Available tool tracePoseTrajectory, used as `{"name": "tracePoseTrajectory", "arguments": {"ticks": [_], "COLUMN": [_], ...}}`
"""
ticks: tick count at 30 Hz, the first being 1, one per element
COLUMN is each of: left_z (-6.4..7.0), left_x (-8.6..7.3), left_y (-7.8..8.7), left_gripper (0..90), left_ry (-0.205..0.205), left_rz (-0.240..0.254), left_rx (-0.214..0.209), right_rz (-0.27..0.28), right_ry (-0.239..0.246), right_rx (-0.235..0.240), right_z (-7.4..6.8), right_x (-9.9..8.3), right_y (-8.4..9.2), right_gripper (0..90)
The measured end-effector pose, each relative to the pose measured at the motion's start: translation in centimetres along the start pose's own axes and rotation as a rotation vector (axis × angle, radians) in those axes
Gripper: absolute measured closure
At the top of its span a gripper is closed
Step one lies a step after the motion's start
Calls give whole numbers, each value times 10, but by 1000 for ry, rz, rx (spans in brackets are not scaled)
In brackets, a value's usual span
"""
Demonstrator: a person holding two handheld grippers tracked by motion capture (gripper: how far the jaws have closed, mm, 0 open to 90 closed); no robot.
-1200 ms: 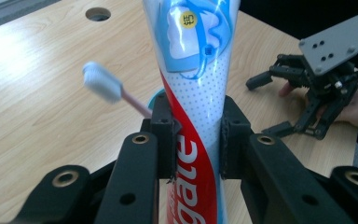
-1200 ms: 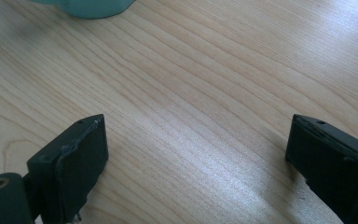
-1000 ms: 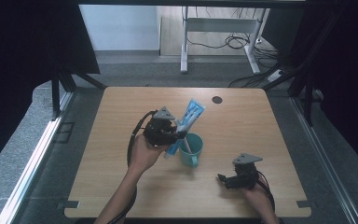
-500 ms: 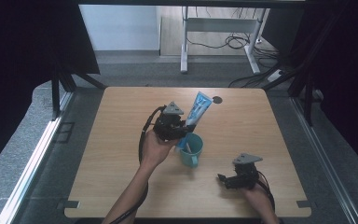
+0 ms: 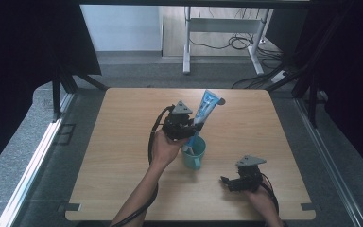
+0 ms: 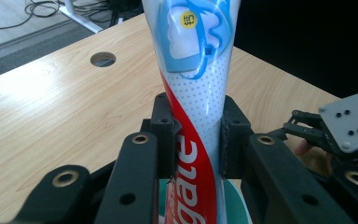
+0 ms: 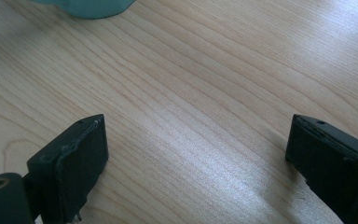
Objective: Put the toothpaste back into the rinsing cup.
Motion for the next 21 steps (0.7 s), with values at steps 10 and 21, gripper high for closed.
{"name": "tracePoseTrajectory", "arguments": {"ticks": [10,21], "left_z": [1,7], "left_x": [-8,-22], "left_y": [-10,-18], "left_gripper": [726,724], "left_ry": [3,2], "left_rz": [17,15], "left_rx": [26,30], "right_rz": [0,1], "right_ry": [0,-2], "right_rx": [0,1], "right_z": [0,0], "right_x": [0,0], "right_y": [0,0], "right_gripper": [54,54]}}
Point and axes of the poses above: each handheld gripper's, and its own axes: y roughly backward along the jaws, x roughly out of its top, z roughly to its right, the point moved 8 cm from there along -y, roughly forward along the jaws, and after that the axes turned 14 degrees about -y, right-handed, at the moved point
